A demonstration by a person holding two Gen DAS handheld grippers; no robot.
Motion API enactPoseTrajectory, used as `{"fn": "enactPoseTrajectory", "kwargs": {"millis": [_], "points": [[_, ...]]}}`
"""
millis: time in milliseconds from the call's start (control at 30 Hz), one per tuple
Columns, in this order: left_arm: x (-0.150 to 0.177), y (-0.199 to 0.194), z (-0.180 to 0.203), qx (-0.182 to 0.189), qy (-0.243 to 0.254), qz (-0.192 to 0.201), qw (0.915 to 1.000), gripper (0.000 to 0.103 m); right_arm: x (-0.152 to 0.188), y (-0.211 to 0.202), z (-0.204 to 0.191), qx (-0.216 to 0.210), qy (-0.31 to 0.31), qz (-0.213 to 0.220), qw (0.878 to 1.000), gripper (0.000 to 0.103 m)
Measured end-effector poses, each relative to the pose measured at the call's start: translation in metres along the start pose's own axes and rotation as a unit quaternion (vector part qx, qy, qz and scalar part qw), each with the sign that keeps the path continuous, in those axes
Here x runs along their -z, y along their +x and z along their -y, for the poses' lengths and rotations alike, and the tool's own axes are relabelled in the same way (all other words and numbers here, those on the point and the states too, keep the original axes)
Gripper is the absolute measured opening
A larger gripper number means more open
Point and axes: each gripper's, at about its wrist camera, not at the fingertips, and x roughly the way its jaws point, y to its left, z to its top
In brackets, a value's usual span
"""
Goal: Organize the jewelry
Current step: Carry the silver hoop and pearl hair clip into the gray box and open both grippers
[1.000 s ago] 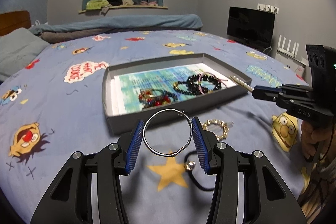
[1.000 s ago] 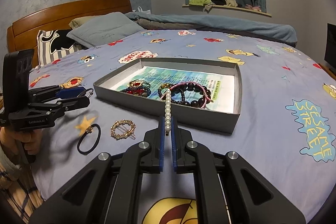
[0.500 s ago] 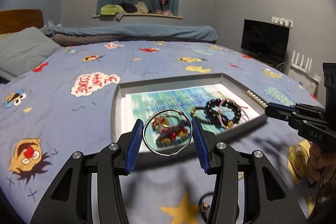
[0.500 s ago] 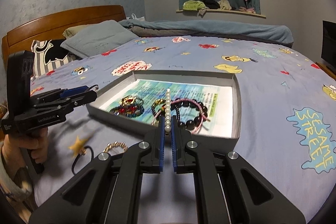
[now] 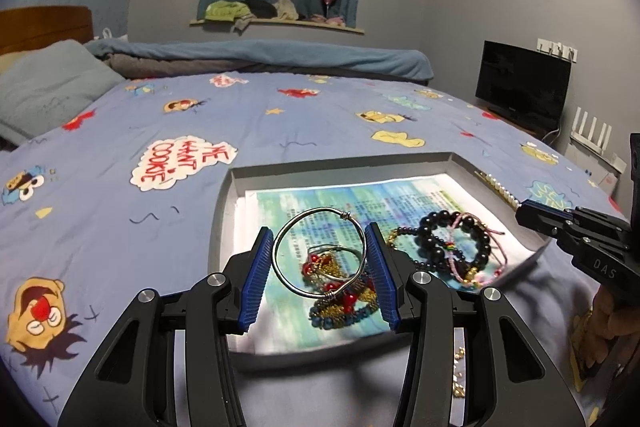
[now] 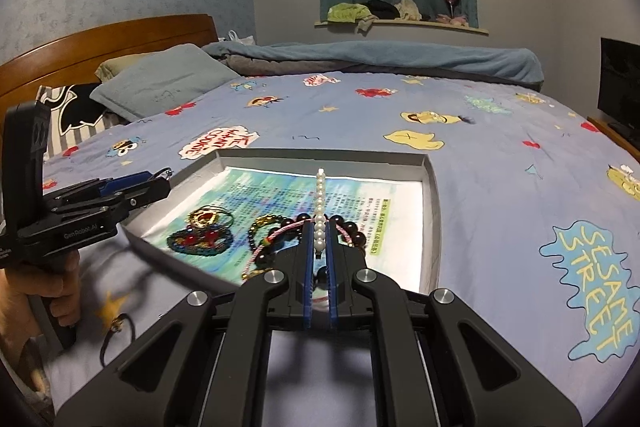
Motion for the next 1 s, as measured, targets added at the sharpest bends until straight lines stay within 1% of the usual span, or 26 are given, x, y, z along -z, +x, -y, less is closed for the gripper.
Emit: {"fn": "enactPoseTrajectory", "kwargs": {"millis": [200,400,600,667,700,733,767,800,867,900,1000], "points": [[-0.002,0.019,-0.001,0.001,0.000,-0.026,0.9997,0.049,0.000,0.014,0.009,0.005,0.013,-0.012,1.000,0.006],[0.003,0.037,0.000,0.003,0.005,-0.063,0.9980,0.049,0.004,0.028,0.014,0.012,0.022,-0.037,0.999,0.006],[0.005,0.039,0.001,0.003,0.006,-0.071,0.9975,0.049,0.005,0.031,0.010,0.018,0.014,-0.045,0.999,0.006],[0.006,0.038,0.001,0.005,0.006,-0.070,0.9975,0.054,0.005,0.031,0.008,0.021,0.010,-0.045,0.999,0.007],[0.005,0.038,0.001,0.005,0.007,-0.070,0.9975,0.059,0.005,0.030,0.008,0.021,0.009,-0.044,0.999,0.009],[0.006,0.036,0.002,0.004,0.007,-0.067,0.9977,0.063,0.005,0.029,0.008,0.021,0.009,-0.042,0.999,0.016],[0.006,0.034,0.002,0.004,0.008,-0.063,0.9980,0.073,0.005,0.028,0.008,0.021,0.011,-0.039,0.999,0.022],[0.006,0.031,0.002,0.002,0.010,-0.057,0.9983,0.079,0.004,0.026,0.009,0.019,0.012,-0.036,0.999,0.028],[0.005,0.025,0.003,-0.003,0.012,-0.048,0.9988,0.081,0.004,0.021,0.011,0.015,0.015,-0.024,0.999,0.029],[0.005,0.022,0.004,-0.004,0.014,-0.045,0.9989,0.083,0.003,0.018,0.011,0.014,0.014,-0.019,1.000,0.030],[0.006,0.016,0.005,-0.010,0.024,-0.039,0.9989,0.087,0.004,0.011,0.009,0.012,0.009,-0.007,1.000,0.038]]}}
